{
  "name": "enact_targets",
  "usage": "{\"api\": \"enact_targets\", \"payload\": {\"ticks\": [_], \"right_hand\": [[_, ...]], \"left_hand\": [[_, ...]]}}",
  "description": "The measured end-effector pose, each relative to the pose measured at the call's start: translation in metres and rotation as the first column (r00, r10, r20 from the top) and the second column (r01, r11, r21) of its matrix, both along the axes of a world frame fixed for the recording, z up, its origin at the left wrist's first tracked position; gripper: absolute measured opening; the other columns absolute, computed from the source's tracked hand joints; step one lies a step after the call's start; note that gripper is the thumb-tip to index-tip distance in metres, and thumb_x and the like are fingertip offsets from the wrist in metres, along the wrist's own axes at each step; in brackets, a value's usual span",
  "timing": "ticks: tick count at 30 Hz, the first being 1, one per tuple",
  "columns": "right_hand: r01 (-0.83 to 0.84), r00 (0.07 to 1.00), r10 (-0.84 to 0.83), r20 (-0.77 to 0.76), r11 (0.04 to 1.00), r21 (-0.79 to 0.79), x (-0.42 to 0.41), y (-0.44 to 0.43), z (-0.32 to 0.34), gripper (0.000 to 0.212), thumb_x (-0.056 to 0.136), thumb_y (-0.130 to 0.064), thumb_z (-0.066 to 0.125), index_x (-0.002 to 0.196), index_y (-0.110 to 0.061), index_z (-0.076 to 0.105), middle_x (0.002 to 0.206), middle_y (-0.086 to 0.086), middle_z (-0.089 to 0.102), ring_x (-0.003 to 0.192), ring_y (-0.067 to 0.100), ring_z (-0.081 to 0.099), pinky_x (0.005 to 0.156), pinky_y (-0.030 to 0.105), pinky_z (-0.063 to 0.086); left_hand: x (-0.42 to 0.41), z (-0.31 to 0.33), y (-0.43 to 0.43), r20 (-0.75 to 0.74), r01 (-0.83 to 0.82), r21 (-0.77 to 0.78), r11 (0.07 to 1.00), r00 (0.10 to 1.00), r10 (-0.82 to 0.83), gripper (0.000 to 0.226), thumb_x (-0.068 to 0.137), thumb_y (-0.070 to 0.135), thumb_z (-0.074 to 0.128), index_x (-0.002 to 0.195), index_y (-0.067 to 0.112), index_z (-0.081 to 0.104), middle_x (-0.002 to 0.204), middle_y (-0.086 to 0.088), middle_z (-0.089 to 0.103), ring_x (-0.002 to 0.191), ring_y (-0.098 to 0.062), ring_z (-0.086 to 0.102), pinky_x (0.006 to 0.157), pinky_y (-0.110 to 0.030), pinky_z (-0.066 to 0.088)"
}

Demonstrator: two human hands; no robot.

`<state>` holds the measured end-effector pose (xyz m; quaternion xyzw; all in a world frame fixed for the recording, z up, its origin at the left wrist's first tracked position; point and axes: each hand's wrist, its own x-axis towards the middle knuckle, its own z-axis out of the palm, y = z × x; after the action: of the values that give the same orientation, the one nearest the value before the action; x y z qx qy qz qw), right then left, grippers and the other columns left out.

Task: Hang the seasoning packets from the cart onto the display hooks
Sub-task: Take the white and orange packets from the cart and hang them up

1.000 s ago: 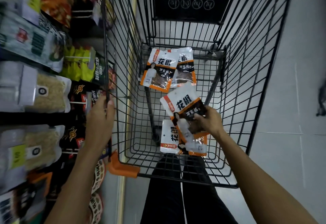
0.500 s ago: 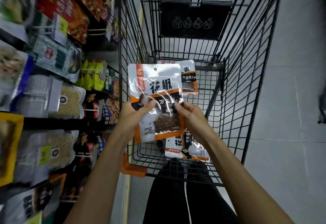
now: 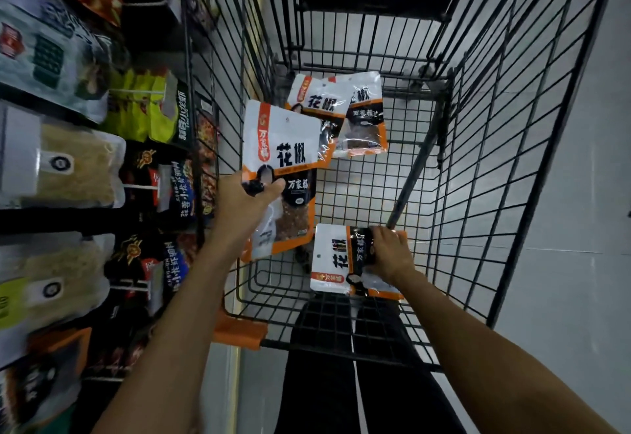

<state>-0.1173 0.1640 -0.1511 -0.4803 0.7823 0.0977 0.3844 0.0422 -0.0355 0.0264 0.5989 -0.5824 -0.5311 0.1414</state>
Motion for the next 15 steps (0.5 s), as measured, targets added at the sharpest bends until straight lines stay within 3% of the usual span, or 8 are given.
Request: {"api": "enact_targets", "payload": {"ticks": [2,4,8,10,12,15], "right_hand": [[-0.025,0.998,0.025,-0.064,1.0,-0.004,0.0,-0.001,-0.002,0.087,0.073,-0.046,0.076,0.141,-0.014,0.032,0.139,0.008,0.042,0.132,0.027,0.036,0.114,0.043,0.02],[-0.056,0.989,0.054,-0.139,0.998,-0.008,-0.003,-0.008,0.001,0.085,0.071,-0.049,0.077,0.138,-0.014,0.037,0.135,0.009,0.043,0.13,0.028,0.035,0.114,0.043,0.019],[-0.161,0.964,0.156,-0.218,0.987,-0.007,-0.011,-0.02,0.015,0.059,0.073,-0.055,0.072,0.116,-0.015,0.062,0.123,0.008,0.051,0.124,0.029,0.036,0.109,0.045,0.021],[-0.146,0.982,0.146,-0.122,0.989,0.015,-0.014,-0.023,0.02,0.052,0.075,-0.048,0.073,0.114,-0.015,0.064,0.12,0.008,0.055,0.119,0.028,0.044,0.104,0.041,0.032],[-0.019,0.996,0.011,0.089,0.996,0.084,-0.017,-0.025,0.028,0.045,0.081,-0.035,0.073,0.118,-0.013,0.059,0.12,0.011,0.061,0.114,0.029,0.054,0.095,0.039,0.046],[0.119,0.972,-0.133,0.193,0.989,0.087,-0.02,-0.023,0.048,0.04,0.089,-0.028,0.065,0.125,-0.015,0.052,0.12,0.011,0.063,0.113,0.031,0.057,0.091,0.041,0.049]], "left_hand": [[0.0,-0.001,0.0,-0.013,-0.022,0.004,1.0,1.0,0.022,0.014,0.084,0.01,0.071,0.094,0.012,0.061,0.083,0.003,0.064,0.075,-0.006,0.058,0.065,-0.012,0.047],[0.0,-0.002,-0.001,-0.005,-0.029,0.007,1.0,1.0,0.03,0.013,0.084,0.011,0.071,0.091,0.012,0.06,0.085,-0.004,0.064,0.078,-0.013,0.058,0.067,-0.019,0.048],[0.002,-0.001,-0.002,-0.006,-0.039,0.012,0.999,0.999,0.039,0.014,0.083,0.01,0.072,0.09,0.01,0.059,0.087,-0.008,0.062,0.083,-0.017,0.057,0.076,-0.029,0.046],[0.002,0.003,0.0,-0.013,-0.045,0.022,0.999,0.999,0.045,0.013,0.083,0.009,0.072,0.093,0.012,0.063,0.089,-0.005,0.066,0.087,-0.018,0.061,0.078,-0.028,0.048],[0.003,0.008,0.001,-0.021,-0.039,0.019,0.999,0.999,0.039,0.013,0.084,0.009,0.071,0.095,0.01,0.064,0.093,-0.007,0.067,0.088,-0.019,0.062,0.078,-0.026,0.047],[0.004,0.019,0.003,-0.025,-0.03,0.004,1.0,0.999,0.03,0.011,0.084,0.009,0.07,0.091,0.012,0.062,0.091,-0.006,0.066,0.084,-0.015,0.061,0.077,-0.024,0.045]]}}
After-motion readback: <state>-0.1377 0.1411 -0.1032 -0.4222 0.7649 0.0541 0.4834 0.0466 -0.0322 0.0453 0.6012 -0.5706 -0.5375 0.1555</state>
